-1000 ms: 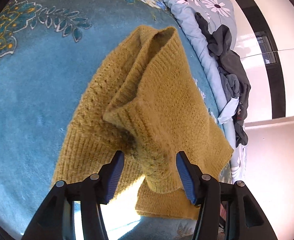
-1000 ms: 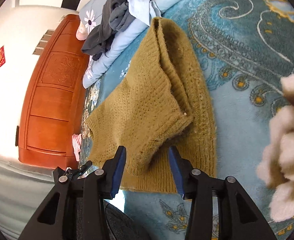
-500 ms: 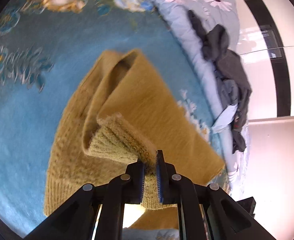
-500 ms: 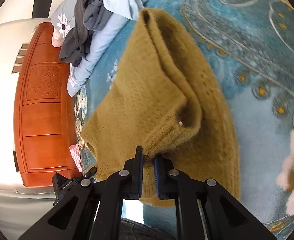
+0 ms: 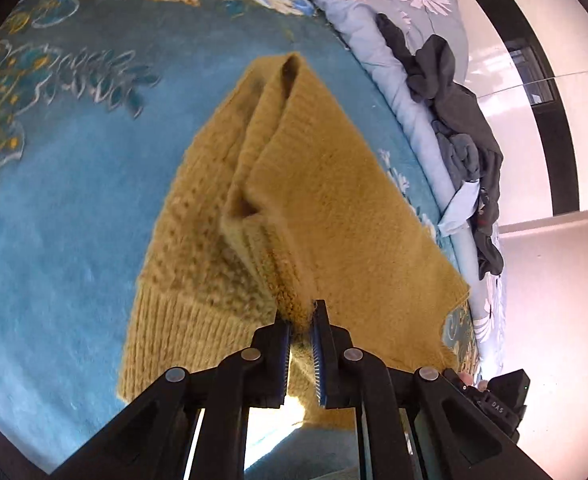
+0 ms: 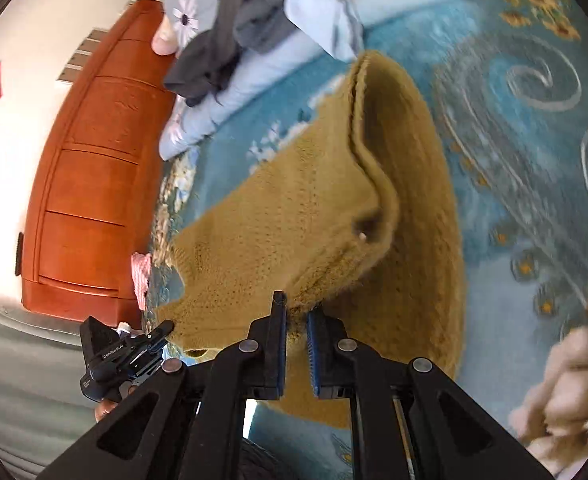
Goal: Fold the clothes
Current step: 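Lower the folded collar onto the sweater body and open both tools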
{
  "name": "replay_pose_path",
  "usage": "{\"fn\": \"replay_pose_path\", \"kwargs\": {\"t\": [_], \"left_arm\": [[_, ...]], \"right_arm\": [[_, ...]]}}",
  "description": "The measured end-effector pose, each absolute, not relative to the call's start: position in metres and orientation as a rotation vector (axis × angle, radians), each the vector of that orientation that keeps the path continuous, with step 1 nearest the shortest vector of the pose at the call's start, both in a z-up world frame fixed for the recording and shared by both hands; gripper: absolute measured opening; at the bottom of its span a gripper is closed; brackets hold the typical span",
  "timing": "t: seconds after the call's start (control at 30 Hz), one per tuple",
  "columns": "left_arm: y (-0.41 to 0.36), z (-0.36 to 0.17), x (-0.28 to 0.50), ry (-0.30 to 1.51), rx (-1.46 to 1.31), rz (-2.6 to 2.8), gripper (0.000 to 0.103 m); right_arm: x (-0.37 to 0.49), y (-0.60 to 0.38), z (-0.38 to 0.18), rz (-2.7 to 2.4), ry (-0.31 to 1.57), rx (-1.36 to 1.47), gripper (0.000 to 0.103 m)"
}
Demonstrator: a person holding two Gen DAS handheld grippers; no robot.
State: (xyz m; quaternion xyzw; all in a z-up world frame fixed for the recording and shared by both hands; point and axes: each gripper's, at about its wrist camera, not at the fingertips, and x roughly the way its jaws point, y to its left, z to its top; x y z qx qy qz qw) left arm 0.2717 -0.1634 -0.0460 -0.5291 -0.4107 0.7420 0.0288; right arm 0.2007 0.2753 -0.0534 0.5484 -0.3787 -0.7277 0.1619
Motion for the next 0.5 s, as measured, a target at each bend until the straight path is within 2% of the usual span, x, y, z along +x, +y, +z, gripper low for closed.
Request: {"fn": "replay_pose_path", "kwargs": {"t": [0.1,0.23,0.37,0.5], "left_arm": [[-0.166,-0.04,0.287,-1.318,-1.584,2.284,0.01],[-0.163,-0.017,0.301,-1.274,-1.5,2.333,0.01],[-0.163,-0.041,0.313,-1.284,-1.621,2.327,0.01],[-0.164,-0.058,0.33,-1.336,-1.653,2.335,0.01]], "right_arm": [[0.217,0.282,-0.067,-2.055,-1.153,1.547,0.009],[0.227,0.285,-0.051,-2.06,-1.155,1.46,0.009],[0.237,0.281,-0.046,-2.094,-1.061,1.464,0.009],[0.245,0.281,-0.073,-2.069,-1.104,1.552,0.009]]}}
